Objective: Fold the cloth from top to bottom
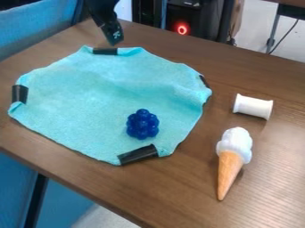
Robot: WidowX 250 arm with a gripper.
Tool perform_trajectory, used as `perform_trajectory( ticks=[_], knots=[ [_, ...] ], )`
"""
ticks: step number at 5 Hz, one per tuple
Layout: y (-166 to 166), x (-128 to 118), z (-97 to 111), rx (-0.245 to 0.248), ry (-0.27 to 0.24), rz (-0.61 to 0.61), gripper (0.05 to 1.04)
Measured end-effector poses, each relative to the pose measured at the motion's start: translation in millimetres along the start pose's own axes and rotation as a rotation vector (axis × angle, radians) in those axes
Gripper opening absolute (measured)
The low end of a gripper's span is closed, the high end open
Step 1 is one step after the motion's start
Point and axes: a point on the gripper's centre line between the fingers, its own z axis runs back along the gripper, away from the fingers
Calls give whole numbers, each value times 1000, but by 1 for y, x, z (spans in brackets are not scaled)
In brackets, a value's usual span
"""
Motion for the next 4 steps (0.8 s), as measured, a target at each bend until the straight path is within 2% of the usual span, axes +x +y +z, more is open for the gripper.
perform_trajectory(
  ticks=[1,3,4],
  knots=[
    [9,-7,-15,77,37,-32,1001],
    [19,-10,-30,217,97,-151,1001],
    [18,-12,-35,223,115,-173,1001]
  ],
)
